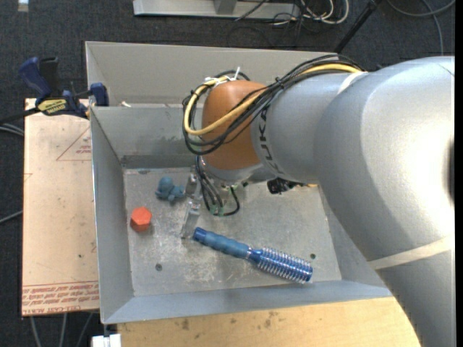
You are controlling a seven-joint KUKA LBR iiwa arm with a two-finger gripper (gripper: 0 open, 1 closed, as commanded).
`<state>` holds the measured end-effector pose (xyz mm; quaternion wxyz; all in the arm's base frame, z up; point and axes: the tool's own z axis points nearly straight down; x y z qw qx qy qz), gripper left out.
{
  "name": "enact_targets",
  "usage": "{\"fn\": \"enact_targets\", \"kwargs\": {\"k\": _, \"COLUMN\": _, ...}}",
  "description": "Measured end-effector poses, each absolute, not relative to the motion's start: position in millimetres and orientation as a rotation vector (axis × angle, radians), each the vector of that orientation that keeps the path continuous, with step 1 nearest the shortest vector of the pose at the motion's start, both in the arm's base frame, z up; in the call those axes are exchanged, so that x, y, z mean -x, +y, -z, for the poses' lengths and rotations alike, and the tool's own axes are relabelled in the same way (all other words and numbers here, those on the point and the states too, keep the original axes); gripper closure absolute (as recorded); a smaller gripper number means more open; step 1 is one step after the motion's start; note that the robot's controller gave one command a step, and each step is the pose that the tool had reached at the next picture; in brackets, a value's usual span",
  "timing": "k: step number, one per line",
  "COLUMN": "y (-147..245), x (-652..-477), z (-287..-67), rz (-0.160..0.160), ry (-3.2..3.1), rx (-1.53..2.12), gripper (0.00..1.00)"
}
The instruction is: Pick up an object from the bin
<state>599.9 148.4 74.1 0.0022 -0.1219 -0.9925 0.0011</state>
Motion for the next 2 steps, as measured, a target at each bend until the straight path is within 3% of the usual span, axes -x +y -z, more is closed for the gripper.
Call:
{"fn": "enact_targets", "kwargs": {"k": 1, "y": 150.5, "x": -601.0, "z": -77.4, "rz": 0.002, "ry": -3.119, "rx": 0.382, "gripper": 1.00}}
{"fn": "enact_targets", "kwargs": {"k": 2, "y": 150.5, "x": -601.0, "z": -77.4, "rz": 0.003, "ry": -3.118, "rx": 0.382, "gripper": 0.00}}
